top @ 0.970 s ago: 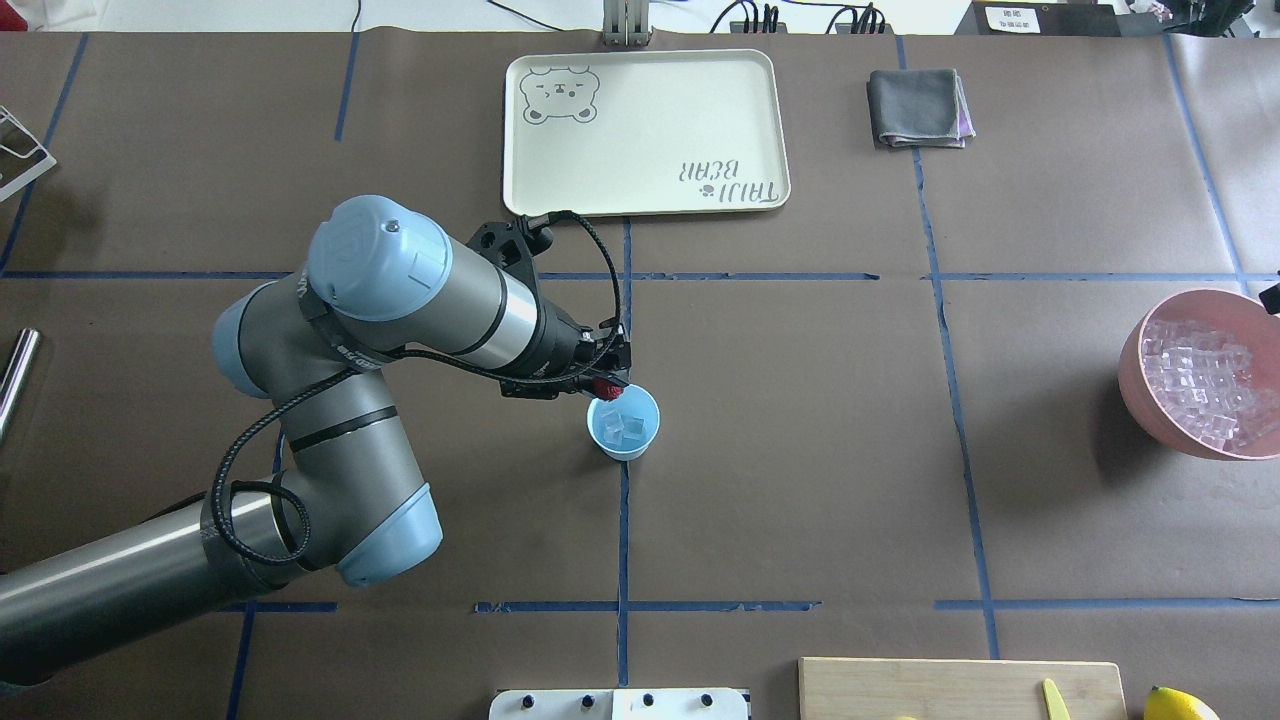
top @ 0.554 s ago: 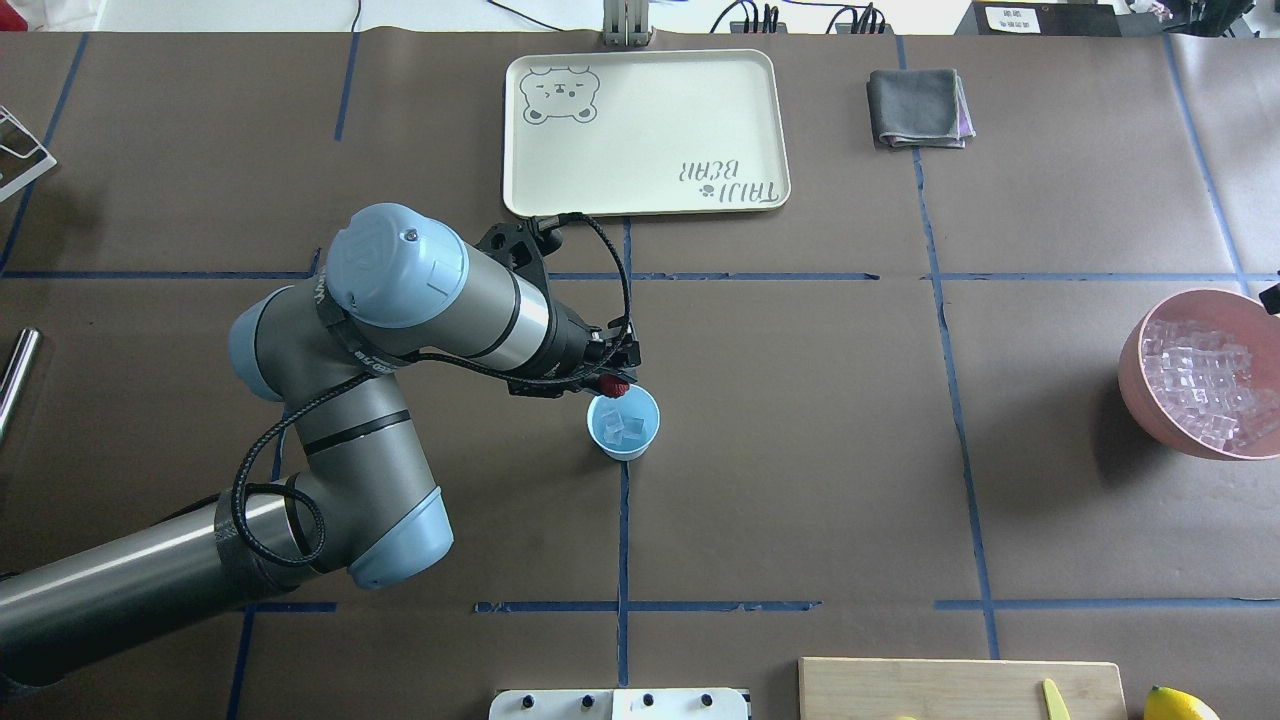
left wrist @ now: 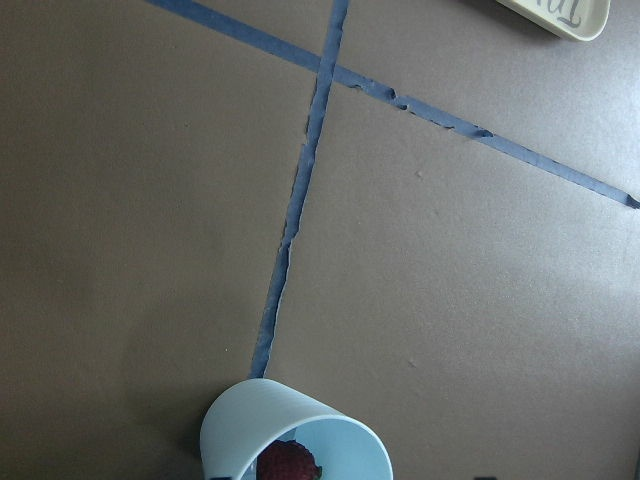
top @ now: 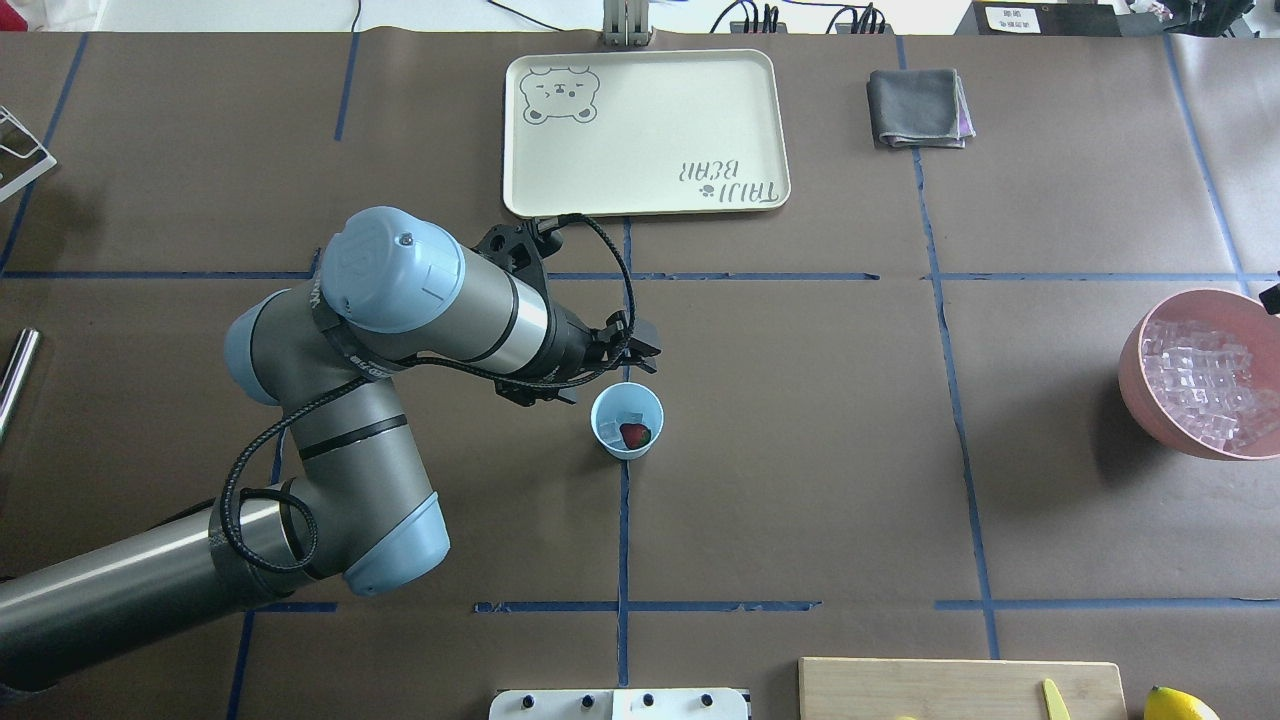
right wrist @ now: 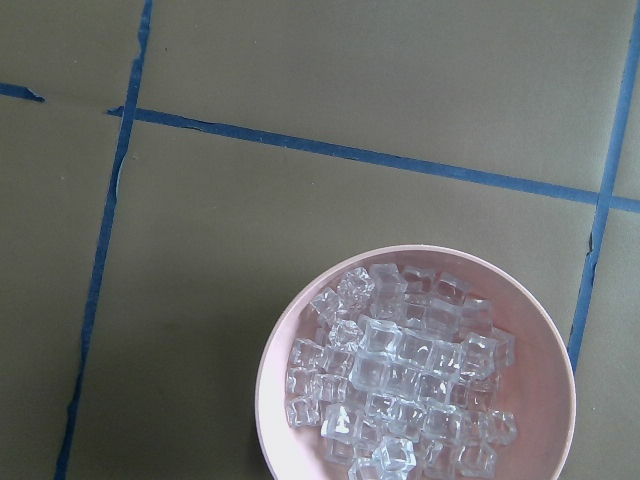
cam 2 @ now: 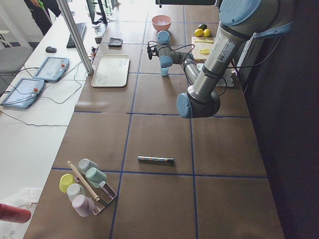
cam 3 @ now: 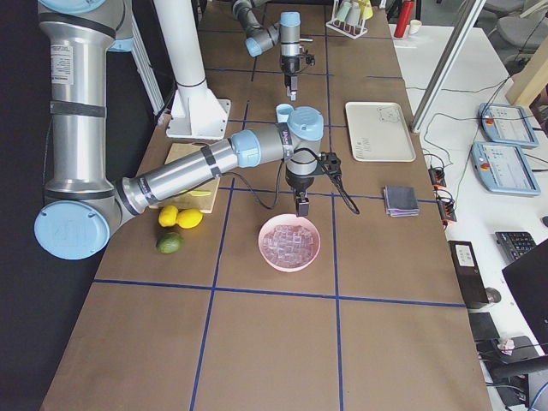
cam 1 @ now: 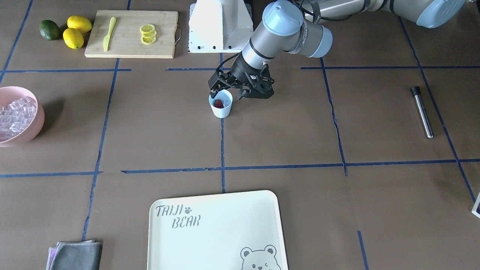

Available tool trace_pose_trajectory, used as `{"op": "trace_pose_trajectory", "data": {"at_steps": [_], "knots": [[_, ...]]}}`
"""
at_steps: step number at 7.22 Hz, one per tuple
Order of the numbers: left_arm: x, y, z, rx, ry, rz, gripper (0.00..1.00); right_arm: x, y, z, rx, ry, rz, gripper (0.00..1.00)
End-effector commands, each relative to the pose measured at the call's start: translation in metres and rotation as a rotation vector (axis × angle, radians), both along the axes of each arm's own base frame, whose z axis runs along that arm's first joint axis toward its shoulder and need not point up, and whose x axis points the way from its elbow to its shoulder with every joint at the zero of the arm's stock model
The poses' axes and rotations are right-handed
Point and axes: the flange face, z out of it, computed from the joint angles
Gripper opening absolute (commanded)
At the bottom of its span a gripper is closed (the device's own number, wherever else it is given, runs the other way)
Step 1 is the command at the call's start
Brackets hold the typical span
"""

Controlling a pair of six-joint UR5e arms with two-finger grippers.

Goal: Mash ice and strawberries in cup
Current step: 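Move the empty left gripper back toward the steel muddler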

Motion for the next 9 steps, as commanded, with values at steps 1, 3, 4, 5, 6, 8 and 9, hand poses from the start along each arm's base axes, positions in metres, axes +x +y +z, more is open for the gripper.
{"op": "trace_pose_trajectory", "data": {"at_steps": [1,3,4,5,6,8,9], "knots": [[-0.054,0.003,0.025,-0.001,0.003,-0.028,1.0,0.0,0.0,0.001,-0.002,0.002,0.0,1.0],[-0.137,-0.034,0.098,0.147,-0.081,0.045,1.0,0.001,0.0,0.005,-0.009,0.003,0.0,1.0],[-0.196,-0.055,0.15,0.187,-0.121,0.088,1.0,0.001,0.001,0.007,-0.013,0.004,0.0,1.0],[-0.246,-0.059,0.212,0.245,-0.176,0.144,1.0,0.001,0.003,0.008,-0.016,0.004,0.0,1.0],[-0.284,-0.07,0.252,0.266,-0.217,0.154,1.0,0.002,0.003,0.009,-0.018,0.005,0.0,1.0],[-0.332,-0.105,0.329,0.3,-0.347,0.227,1.0,0.002,0.003,0.009,-0.018,0.005,0.0,1.0],[-0.373,-0.12,0.366,0.284,-0.407,0.262,1.0,0.0,0.001,0.012,-0.024,0.007,0.001,1.0]]}}
